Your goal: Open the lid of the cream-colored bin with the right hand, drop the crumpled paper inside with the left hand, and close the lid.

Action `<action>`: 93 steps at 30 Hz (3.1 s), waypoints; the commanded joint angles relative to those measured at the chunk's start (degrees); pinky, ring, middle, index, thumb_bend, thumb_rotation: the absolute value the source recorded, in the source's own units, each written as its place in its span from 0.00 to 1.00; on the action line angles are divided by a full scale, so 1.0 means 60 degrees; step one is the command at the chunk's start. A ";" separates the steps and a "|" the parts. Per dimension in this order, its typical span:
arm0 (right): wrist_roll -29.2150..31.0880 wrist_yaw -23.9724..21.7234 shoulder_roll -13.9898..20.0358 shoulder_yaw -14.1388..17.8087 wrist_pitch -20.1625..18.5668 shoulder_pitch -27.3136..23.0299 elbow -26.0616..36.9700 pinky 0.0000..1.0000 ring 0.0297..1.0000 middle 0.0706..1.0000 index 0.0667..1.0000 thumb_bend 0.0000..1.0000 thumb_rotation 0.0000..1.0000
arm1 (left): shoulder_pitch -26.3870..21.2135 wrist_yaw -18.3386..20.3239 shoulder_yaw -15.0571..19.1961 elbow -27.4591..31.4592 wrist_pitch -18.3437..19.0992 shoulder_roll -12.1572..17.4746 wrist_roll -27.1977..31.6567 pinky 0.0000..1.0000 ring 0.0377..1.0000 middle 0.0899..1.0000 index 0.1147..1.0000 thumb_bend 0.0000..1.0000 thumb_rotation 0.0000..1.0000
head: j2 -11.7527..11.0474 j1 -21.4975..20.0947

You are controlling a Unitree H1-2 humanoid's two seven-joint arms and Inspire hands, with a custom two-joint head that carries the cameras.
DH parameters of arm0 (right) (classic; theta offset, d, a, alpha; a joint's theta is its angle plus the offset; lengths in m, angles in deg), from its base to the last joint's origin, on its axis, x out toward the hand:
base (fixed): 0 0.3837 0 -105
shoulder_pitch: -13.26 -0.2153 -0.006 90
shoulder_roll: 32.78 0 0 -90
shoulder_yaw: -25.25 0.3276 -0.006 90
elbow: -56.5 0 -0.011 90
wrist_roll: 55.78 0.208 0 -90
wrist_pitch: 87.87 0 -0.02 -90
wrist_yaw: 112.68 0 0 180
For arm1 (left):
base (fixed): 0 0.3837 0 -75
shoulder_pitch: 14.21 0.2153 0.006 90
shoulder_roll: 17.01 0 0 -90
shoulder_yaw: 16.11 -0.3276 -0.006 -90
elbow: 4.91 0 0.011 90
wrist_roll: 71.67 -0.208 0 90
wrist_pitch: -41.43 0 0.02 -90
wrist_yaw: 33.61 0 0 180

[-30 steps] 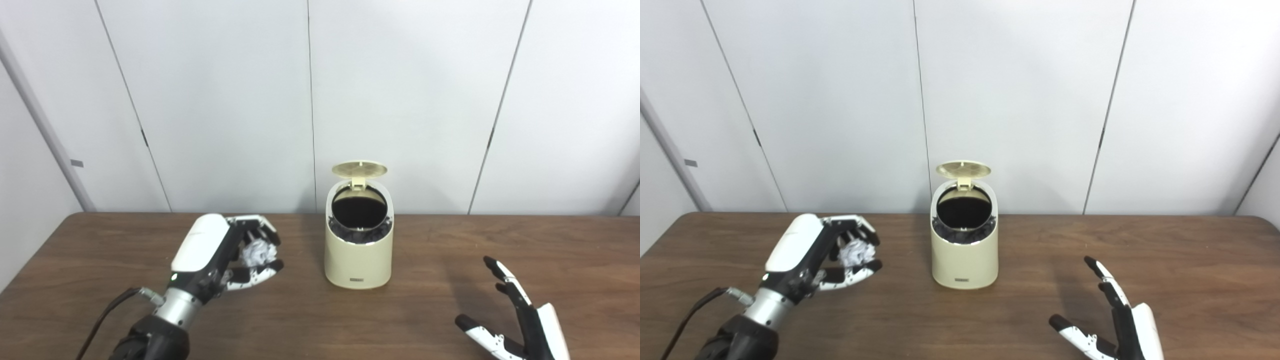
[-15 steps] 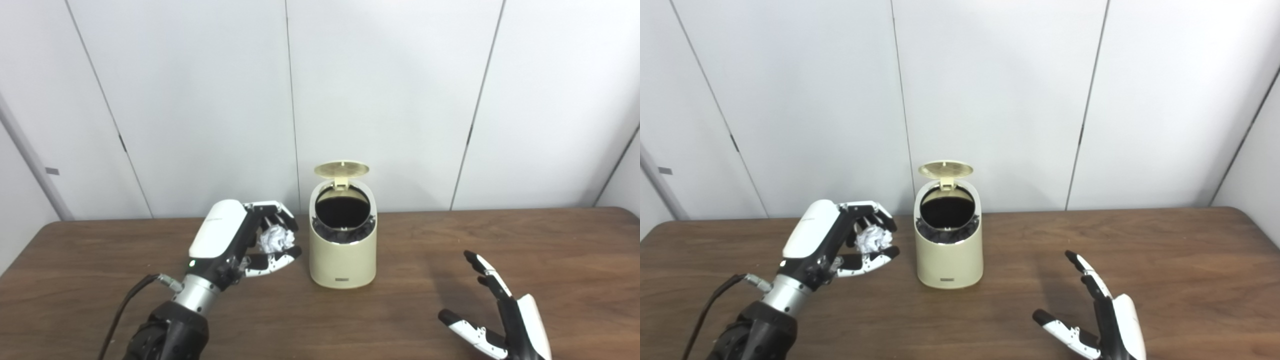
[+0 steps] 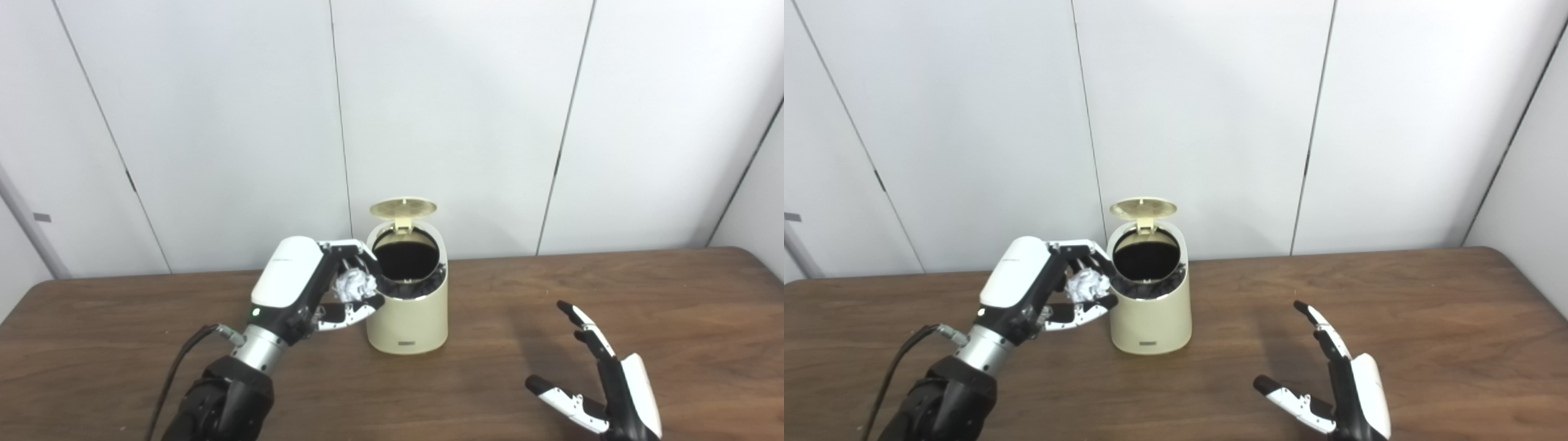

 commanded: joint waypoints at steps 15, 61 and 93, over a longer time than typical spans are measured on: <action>-0.0035 0.0175 -0.0544 -0.0418 0.0166 0.0072 -0.0539 0.81 0.89 0.89 0.88 0.83 0.72 | -0.1355 -0.1056 -0.0202 -0.1624 -0.0115 -0.0801 -0.0250 0.23 0.38 0.43 0.45 0.50 0.00 | -0.0093 -0.0064; 0.0212 0.0033 -0.0331 -0.0510 0.0399 0.0309 -0.0382 0.85 0.89 0.89 0.87 0.85 0.75 | -0.2621 -0.3015 -0.1413 -0.3313 -0.0715 -0.0628 -0.1890 0.37 0.41 0.43 0.45 0.50 0.00 | -0.0096 0.0261; 0.0512 -0.0050 -0.0366 -0.0496 0.0629 0.0515 -0.0220 0.87 0.91 0.90 0.88 0.82 0.70 | -0.3123 -0.4802 -0.2044 -0.5156 -0.2103 -0.0150 -0.2571 0.53 0.66 0.70 0.66 0.94 0.08 | -0.0186 0.0272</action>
